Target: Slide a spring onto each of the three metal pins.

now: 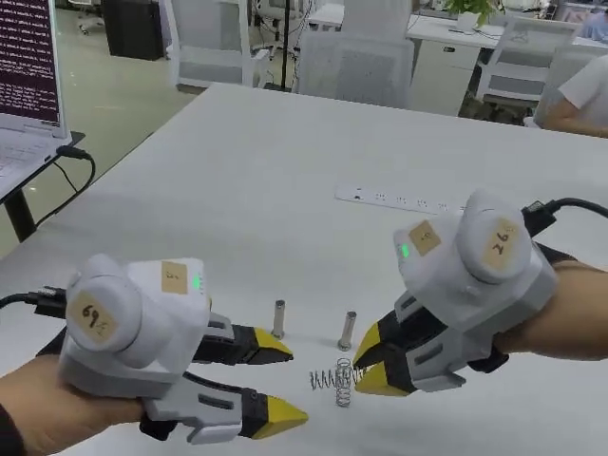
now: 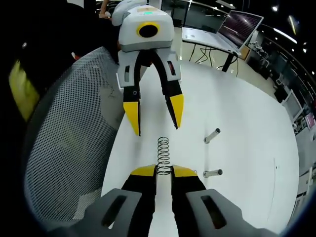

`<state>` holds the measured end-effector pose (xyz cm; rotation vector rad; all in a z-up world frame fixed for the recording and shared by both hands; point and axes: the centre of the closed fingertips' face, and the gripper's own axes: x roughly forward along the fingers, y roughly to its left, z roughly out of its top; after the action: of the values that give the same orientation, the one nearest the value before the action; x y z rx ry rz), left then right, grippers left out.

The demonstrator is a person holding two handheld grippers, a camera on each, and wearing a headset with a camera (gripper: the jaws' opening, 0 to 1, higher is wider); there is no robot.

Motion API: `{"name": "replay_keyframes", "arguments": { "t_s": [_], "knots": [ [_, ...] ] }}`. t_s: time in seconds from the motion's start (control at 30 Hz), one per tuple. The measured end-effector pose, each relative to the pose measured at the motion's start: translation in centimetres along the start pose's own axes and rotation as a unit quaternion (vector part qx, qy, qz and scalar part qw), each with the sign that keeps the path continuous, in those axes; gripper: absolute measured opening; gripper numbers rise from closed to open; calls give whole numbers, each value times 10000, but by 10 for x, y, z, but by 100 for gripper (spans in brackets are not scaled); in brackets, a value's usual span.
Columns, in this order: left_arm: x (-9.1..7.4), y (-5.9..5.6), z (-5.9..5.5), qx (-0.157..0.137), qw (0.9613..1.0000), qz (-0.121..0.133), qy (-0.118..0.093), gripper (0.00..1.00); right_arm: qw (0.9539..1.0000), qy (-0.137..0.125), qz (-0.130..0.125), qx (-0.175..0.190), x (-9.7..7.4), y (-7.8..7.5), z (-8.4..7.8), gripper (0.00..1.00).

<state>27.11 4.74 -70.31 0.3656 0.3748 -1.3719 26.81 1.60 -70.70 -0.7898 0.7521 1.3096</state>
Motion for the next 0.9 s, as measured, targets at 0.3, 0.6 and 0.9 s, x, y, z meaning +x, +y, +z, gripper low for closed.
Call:
{"name": "replay_keyframes", "arguments": {
  "t_s": [0.3,0.6,0.9],
  "knots": [
    [8,-6,7,234,9997,-95,-23,20,9999,4,45,-97,1,5,9,8],
    [11,-7,8,454,9989,-105,5,7,9999,-16,57,-149,-1,8,14,8],
    [12,-7,6,561,9983,-90,81,3,9998,-25,65,-162,-2,10,16,8]
  ]
}}
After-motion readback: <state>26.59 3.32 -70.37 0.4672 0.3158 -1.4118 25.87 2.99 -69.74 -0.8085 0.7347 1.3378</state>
